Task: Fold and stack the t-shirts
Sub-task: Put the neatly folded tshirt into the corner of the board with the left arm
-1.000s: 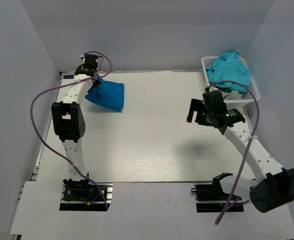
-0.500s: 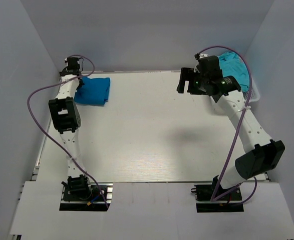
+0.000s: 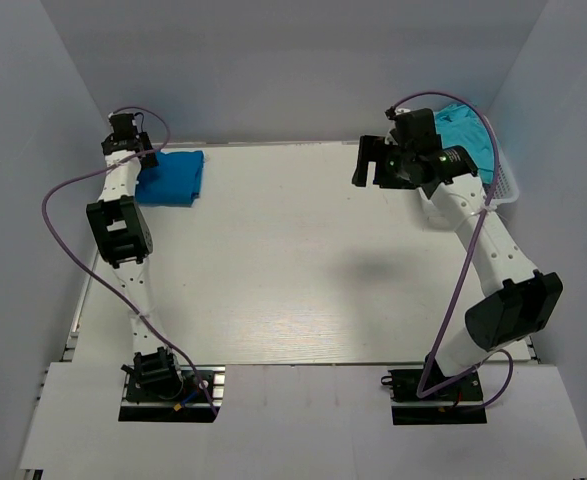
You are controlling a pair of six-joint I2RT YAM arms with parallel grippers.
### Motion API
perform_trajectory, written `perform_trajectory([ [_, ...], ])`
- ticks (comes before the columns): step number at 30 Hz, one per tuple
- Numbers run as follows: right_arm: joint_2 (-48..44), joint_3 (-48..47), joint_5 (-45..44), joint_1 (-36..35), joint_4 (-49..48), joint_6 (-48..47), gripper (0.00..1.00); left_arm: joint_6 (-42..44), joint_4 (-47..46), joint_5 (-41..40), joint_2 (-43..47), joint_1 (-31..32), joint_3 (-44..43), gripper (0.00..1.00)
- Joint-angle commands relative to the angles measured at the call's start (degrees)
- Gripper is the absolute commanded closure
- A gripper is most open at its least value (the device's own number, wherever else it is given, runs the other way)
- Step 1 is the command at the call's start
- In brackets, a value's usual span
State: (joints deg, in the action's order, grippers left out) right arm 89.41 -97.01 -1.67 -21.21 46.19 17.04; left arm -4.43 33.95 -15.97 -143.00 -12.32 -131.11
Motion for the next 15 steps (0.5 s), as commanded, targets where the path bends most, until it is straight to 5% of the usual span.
perform_trajectory([
  [1,0.59,-2.48,1.06,0.38,-0.05,-1.13,0.1,-0.23,-1.26,2.26,2.1,0.28,-2.57,0.0],
  [10,-3.35,3.04,6.05,0.56,-3.91,0.01,0.1,-3.55,4.35,5.39,13.52,2.29,-0.65,0.0],
  [15,-7.48,12.43,8.26,0.73,-7.52,0.89,0.1,-12.53,3.59,17.97,29.41,4.48,18.91,0.0],
])
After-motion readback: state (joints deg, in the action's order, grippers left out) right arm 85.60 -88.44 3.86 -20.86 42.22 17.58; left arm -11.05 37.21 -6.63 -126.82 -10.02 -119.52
